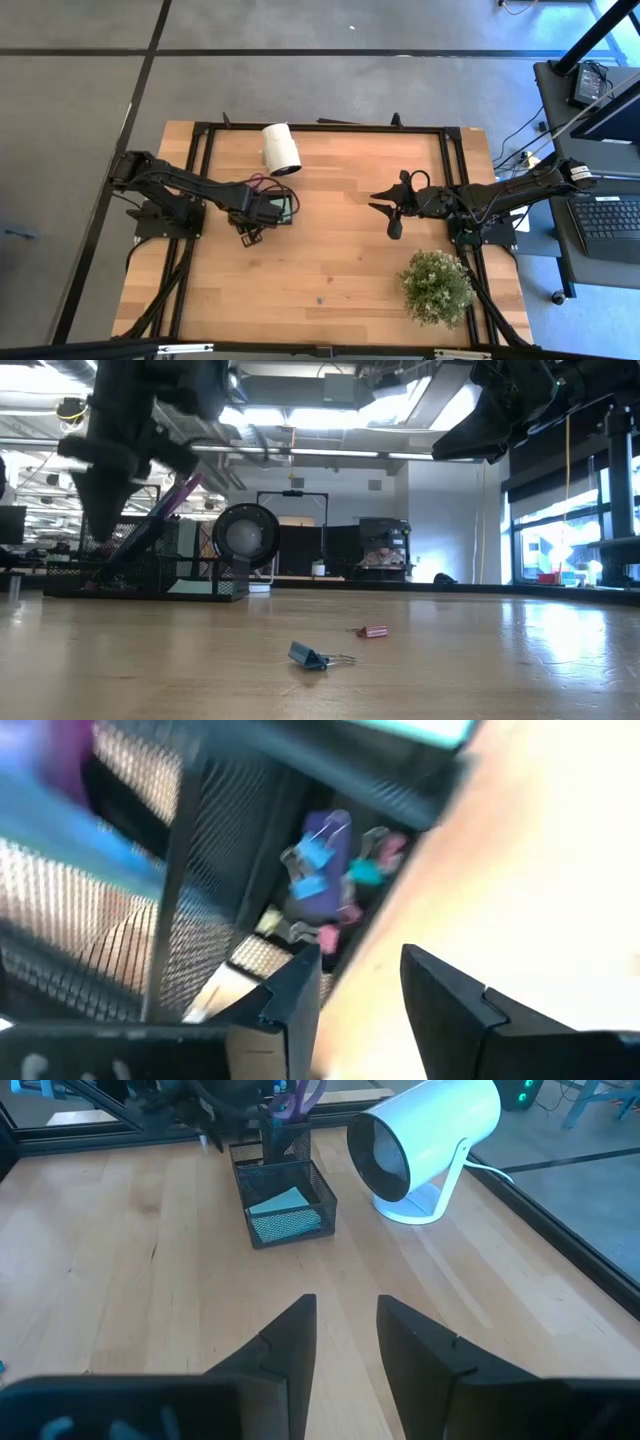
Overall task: Pick and place office supplies into organizer
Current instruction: Put the pink binder clip into the black desk organizer
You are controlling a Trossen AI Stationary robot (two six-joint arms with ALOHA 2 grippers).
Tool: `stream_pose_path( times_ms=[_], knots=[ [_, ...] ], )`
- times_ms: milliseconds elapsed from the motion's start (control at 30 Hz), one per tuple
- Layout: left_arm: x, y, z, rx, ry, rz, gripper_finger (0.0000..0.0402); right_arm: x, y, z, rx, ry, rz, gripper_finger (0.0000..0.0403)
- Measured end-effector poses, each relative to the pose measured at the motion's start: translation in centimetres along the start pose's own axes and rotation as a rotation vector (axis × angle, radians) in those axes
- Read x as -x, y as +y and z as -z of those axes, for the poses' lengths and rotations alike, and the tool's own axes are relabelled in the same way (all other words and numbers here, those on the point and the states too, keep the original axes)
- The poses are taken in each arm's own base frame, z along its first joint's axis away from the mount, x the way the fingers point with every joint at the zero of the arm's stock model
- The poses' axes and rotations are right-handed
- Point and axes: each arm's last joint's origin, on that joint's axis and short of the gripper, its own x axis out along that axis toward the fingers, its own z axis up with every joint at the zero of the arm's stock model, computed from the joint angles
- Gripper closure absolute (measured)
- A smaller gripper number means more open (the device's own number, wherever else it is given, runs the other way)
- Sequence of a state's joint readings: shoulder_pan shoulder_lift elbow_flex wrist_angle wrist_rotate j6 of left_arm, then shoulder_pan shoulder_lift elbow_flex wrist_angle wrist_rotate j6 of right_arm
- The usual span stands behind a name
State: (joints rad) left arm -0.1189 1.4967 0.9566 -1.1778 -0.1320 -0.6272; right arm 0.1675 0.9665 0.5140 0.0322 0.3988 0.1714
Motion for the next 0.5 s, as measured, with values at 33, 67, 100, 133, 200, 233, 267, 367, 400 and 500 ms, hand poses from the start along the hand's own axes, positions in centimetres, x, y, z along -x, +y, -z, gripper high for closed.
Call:
stream_pose_path(
  times_ms=[33, 67, 100, 133, 200, 233, 267, 367, 400, 500],
  knots=[
    [0.5, -0.3, -0.1, -0.013, -0.016, 0.010, 0.0270, 0.0, 0.0, 0.0, 0.000, 0.000, 0.000, 0.0290],
    [1.0, -0.5, -0.2, -0.023, -0.032, 0.020, 0.0271, 0.0, 0.0, 0.0, -0.001, 0.000, 0.000, 0.0290],
    [1.5, -0.8, -0.3, -0.031, -0.050, 0.031, 0.0272, 0.0, 0.0, 0.0, -0.002, 0.000, 0.000, 0.0290],
    [1.9, -1.1, -0.3, -0.041, -0.069, 0.042, 0.0272, 0.0, 0.0, 0.0, -0.002, 0.000, 0.000, 0.0290],
    [2.9, -1.9, -0.4, -0.068, -0.114, 0.067, 0.0271, 0.0, 0.0, 0.0, -0.002, 0.000, 0.000, 0.0290],
    [3.3, -2.4, -0.4, -0.085, -0.145, 0.083, 0.0271, 0.0, 0.0, 0.0, -0.002, 0.000, 0.000, 0.0290],
    [3.6, -3.0, -0.4, -0.106, -0.185, 0.101, 0.0270, 0.0, 0.0, 0.0, -0.003, 0.000, 0.000, 0.0290],
    [4.0, -5.0, -0.1, -0.163, -0.340, 0.148, 0.0271, 0.0, 0.0, 0.0, -0.003, 0.000, 0.000, 0.0290],
    [4.2, -5.8, 0.1, -0.185, -0.389, 0.174, 0.0272, 0.0, 0.0, 0.0, -0.003, 0.000, 0.000, 0.0290],
    [4.4, -7.7, 0.8, -0.236, -0.513, 0.227, 0.0280, 0.0, 0.0, 0.0, -0.003, 0.000, 0.000, 0.0290]
  ],
)
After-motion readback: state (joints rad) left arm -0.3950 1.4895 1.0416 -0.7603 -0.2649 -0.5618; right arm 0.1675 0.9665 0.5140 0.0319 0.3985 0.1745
